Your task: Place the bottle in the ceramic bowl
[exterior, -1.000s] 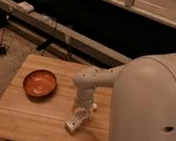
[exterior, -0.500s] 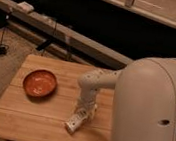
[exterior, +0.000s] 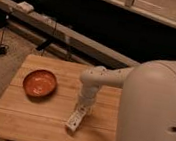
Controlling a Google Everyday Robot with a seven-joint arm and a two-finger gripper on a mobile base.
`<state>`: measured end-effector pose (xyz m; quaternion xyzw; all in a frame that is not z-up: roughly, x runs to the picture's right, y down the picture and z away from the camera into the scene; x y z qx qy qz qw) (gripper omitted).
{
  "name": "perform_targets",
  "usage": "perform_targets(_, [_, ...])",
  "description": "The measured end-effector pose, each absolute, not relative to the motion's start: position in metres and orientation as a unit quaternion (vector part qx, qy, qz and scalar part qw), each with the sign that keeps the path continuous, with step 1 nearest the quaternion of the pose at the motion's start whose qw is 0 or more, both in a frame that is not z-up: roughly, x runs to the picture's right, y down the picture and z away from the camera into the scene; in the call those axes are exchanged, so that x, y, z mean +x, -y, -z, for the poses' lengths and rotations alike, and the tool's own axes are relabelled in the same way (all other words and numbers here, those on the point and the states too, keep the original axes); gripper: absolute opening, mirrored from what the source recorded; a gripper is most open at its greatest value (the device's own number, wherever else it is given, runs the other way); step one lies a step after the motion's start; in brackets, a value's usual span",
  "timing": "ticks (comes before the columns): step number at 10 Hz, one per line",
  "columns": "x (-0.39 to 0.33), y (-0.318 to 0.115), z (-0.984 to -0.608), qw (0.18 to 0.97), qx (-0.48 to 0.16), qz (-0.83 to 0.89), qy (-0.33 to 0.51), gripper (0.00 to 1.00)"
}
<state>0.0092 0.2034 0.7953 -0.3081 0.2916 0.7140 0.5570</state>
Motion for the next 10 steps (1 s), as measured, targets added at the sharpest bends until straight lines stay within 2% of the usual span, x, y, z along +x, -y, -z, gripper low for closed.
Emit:
perform_targets(3, [-0.033, -0.164, -0.786, 0.593, -0.330, -0.688, -0.257, 0.00])
perform_targets(10, [-0.150, -0.102, -0.799, 0.671, -0.390, -0.604, -0.180, 0.00])
